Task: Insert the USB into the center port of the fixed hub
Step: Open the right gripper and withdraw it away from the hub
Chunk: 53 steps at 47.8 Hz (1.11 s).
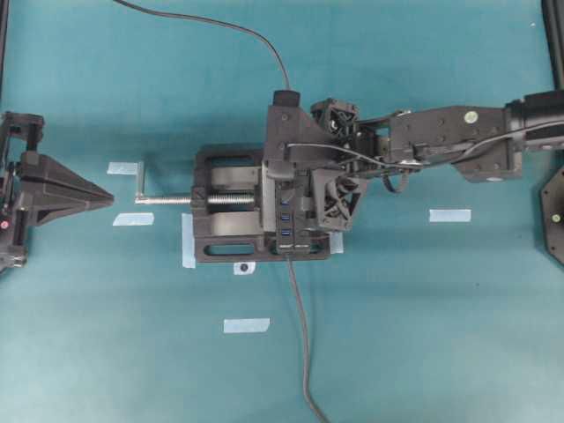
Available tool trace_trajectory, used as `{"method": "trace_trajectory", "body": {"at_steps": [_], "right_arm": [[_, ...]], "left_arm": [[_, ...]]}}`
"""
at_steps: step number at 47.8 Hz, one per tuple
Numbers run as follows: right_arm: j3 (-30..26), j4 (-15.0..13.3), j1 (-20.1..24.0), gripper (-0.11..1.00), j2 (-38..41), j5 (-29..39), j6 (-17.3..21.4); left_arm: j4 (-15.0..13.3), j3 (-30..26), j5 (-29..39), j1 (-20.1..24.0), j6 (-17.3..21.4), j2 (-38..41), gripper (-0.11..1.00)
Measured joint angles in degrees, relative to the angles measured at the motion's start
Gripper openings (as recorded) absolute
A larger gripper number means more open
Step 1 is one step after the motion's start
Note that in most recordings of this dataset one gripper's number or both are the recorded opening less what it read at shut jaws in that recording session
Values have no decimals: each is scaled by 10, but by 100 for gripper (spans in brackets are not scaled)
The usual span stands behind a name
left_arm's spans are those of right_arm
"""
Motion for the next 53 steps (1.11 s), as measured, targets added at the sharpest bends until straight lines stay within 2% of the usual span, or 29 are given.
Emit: {"method": "trace_trajectory", "body": {"at_steps": [29,53], "right_arm": [[41,0,2,76,-75,-7,-1],[110,0,2,76,-149,-47,0]], "left_arm": [[-1,0,0,0,0,0,0],[-1,0,0,0,0,-1,0]]}}
